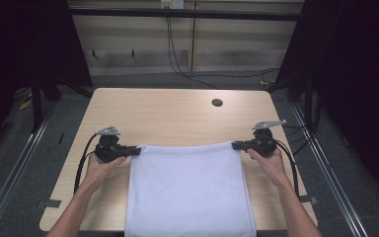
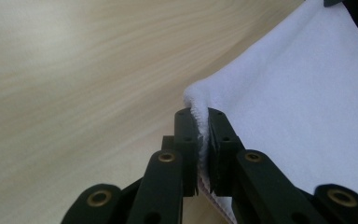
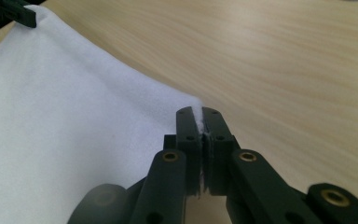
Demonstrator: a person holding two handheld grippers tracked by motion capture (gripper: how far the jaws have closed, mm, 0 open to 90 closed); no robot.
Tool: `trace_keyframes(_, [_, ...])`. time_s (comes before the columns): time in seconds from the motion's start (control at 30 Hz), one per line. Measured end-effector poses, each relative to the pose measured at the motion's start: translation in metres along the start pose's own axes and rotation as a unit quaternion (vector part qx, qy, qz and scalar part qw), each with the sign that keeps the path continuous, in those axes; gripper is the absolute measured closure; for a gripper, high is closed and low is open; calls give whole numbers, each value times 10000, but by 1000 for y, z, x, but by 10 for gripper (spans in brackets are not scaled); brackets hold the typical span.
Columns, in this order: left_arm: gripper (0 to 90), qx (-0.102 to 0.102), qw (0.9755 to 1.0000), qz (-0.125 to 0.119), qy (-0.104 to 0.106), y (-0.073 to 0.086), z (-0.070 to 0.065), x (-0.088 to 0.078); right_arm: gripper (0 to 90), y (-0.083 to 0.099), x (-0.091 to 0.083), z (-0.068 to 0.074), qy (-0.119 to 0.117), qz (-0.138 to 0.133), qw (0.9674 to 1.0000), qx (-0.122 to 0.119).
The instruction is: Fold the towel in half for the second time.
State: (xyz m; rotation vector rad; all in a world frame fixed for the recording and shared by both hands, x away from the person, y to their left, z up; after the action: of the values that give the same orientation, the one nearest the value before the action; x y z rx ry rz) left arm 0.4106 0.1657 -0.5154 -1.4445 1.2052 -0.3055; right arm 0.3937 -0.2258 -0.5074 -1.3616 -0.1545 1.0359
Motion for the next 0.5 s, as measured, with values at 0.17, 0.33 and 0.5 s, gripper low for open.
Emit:
trace_keyframes(0.17, [844,56,9994,-299,-139,-27,4,-4,870,-22,1,-5,107,-111,9998,-107])
trace_keyframes(0.33, [845,51,9981,-552,-261,-51,12,-9,870,-45,-4,-12,241,-360,9990,-117])
trace_keyframes(0.5, [846,13,9961,-800,-380,-72,20,-7,870,-63,-2,-18,388,-509,9977,-217])
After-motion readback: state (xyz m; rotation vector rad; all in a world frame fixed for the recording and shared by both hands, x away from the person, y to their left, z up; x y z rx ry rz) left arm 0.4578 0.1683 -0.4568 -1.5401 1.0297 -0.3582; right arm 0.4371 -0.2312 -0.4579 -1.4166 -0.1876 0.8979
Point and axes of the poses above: each handheld gripper's, and its own axes: x roughly forward along the jaws, y roughly out of its underside, z roughly to its left, the point moved 8 cm from there along x, roughly forward along the jaws, and after that the axes turned 10 degrees about -z, right-handed, at the moved point
